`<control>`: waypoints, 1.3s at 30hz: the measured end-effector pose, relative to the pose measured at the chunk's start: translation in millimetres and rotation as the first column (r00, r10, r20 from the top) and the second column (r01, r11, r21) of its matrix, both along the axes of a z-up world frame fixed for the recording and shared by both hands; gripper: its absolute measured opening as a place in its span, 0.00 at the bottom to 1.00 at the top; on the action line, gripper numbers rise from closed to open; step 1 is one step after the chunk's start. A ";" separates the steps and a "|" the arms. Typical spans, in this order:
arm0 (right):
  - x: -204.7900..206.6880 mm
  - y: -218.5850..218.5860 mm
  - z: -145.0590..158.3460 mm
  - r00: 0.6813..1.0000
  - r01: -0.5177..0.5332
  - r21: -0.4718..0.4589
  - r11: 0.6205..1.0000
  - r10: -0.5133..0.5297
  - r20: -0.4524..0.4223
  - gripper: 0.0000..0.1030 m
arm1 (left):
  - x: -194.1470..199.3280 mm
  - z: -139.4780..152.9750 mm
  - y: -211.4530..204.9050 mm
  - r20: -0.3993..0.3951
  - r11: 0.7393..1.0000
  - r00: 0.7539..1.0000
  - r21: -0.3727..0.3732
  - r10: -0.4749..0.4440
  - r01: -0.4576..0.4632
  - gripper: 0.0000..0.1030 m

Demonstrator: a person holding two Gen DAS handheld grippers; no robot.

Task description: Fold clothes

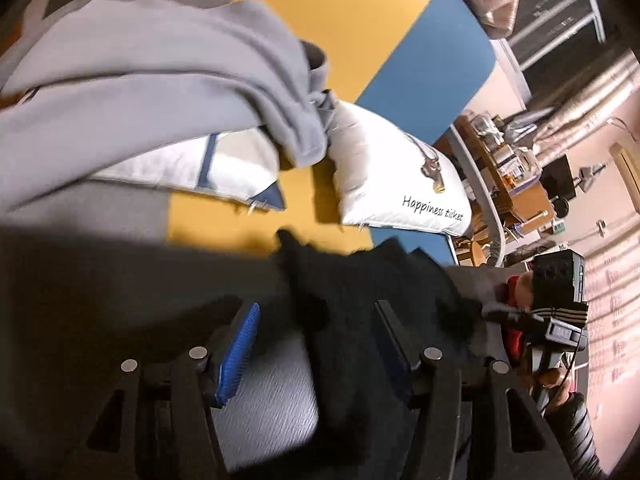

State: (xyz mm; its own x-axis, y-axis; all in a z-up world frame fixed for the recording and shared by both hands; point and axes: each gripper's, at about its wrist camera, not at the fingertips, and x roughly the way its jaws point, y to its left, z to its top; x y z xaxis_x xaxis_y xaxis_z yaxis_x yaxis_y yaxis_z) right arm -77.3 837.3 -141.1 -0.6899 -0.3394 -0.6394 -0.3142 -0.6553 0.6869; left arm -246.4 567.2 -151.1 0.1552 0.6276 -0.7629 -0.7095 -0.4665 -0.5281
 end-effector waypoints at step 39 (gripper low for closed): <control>165.6 -157.5 51.2 0.984 0.062 0.081 0.995 -0.047 -0.171 0.42 | 179.0 54.4 -192.6 -0.125 0.960 0.991 0.270 -0.042 0.075 0.32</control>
State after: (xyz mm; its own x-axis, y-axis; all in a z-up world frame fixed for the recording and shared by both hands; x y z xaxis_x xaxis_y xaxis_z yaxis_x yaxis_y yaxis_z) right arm 88.3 679.8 -89.9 -0.8065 -0.2477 -0.5369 -0.2350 -0.6989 0.6755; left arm -67.4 374.6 -96.6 0.1182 0.8073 -0.5782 -0.7954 -0.2717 -0.5418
